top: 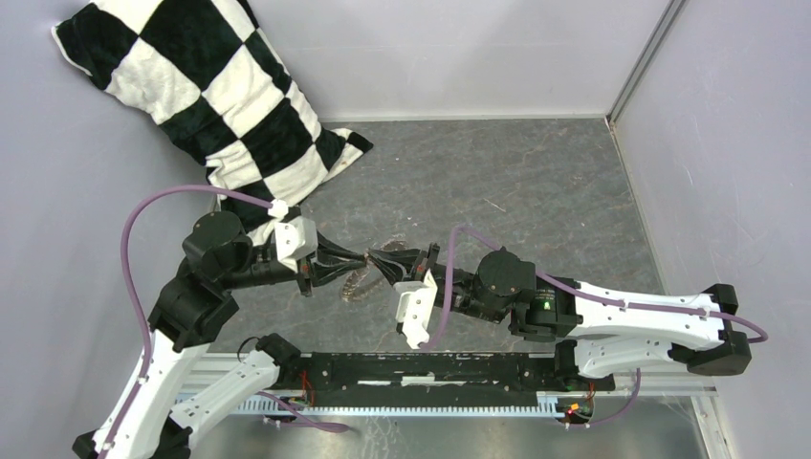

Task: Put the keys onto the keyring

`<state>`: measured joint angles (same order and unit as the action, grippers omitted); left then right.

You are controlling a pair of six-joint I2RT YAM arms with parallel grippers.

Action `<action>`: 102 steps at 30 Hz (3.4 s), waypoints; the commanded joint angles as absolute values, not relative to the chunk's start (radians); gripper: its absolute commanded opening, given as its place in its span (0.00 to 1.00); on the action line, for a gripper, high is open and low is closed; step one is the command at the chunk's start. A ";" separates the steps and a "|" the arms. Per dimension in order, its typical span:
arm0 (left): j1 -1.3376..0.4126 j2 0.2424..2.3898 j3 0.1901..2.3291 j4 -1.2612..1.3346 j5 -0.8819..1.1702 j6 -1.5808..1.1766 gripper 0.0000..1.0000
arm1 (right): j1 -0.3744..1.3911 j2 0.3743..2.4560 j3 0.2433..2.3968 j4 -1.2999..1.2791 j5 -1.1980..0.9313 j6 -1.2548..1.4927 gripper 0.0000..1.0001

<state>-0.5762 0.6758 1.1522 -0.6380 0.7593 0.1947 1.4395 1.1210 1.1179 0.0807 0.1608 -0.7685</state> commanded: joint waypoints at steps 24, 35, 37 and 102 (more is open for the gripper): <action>-0.538 0.686 1.151 -0.605 0.779 0.130 0.26 | 1.436 1.133 1.189 0.123 0.171 -0.737 0.01; -0.538 0.682 1.150 -0.599 0.752 0.152 0.19 | 1.435 1.120 1.198 0.124 0.122 -0.681 0.01; -0.537 0.681 1.148 -0.587 0.754 0.147 0.17 | 1.432 1.121 1.195 0.126 0.115 -0.667 0.01; -0.537 0.740 1.197 -0.916 0.831 0.954 0.91 | 1.167 1.069 1.090 0.177 -0.456 -0.357 0.01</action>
<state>-0.5388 0.7368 1.1370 -0.8810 0.7723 0.7712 1.1782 1.1027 1.0729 0.1154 -0.3443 -0.3313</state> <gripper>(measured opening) 0.922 0.012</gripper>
